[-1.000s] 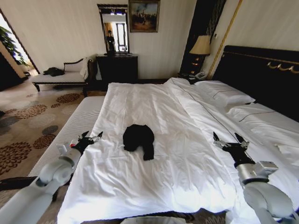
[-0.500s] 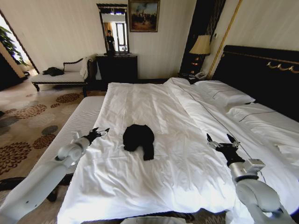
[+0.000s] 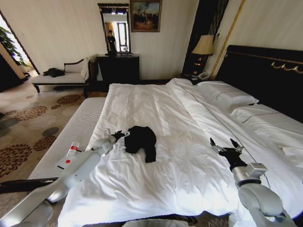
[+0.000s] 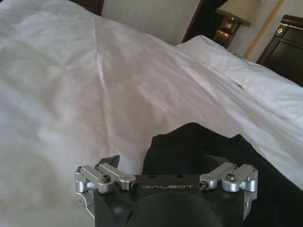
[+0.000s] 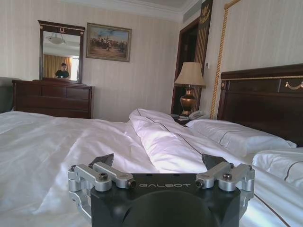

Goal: Fold the clothes on the bed.

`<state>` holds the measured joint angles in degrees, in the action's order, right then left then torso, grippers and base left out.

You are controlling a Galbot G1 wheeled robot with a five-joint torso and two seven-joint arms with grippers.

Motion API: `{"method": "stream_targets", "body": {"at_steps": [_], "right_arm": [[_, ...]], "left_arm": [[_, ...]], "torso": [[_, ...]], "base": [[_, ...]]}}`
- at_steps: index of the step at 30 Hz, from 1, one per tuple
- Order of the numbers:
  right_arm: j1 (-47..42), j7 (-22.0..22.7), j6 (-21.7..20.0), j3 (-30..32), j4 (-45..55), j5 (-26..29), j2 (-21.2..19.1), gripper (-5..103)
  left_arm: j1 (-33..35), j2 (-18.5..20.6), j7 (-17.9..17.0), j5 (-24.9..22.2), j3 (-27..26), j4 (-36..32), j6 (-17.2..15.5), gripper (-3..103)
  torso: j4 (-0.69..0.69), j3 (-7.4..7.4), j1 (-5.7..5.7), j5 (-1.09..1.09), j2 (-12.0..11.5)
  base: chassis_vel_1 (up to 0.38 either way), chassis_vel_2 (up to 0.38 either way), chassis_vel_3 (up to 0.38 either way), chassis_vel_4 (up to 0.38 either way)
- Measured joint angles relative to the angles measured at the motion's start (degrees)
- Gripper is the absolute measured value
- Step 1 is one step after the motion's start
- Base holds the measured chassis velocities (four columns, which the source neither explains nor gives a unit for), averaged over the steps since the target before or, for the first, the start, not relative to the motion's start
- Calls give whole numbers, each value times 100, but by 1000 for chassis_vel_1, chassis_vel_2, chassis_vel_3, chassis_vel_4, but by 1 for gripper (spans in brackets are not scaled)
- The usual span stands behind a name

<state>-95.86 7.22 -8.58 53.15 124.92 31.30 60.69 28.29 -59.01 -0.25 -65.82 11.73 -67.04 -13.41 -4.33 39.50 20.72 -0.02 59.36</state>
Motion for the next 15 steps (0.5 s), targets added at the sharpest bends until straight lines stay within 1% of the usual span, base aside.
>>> {"method": "stream_targets", "body": {"at_steps": [1,3,6,11,15], "right_arm": [[-2,0,-4,6,0,2,-12,100],[-2,0,-6,10,0,2,-17,100],[7,1,-27,26,0,6,-28,100],[-8,1,-34,26,3,2,8,100],[-31,0,-34,26,3,-3,28,100]], "left_arm": [[-34,-80,28,1,0,133,4,100],[-51,-116,41,1,-1,191,9,101],[-201,-335,127,-13,-34,506,70,99],[-301,-427,168,-15,-38,614,102,97],[-378,-461,175,-13,50,687,103,96]], "torso": [[1,0,0,0,0],[2,0,0,0,0],[1,0,0,0,1],[-1,0,0,0,1],[0,-1,0,0,1]], "base": [[0,0,0,0],[0,0,0,0],[0,0,0,0],[0,0,0,0],[0,0,0,0]]}}
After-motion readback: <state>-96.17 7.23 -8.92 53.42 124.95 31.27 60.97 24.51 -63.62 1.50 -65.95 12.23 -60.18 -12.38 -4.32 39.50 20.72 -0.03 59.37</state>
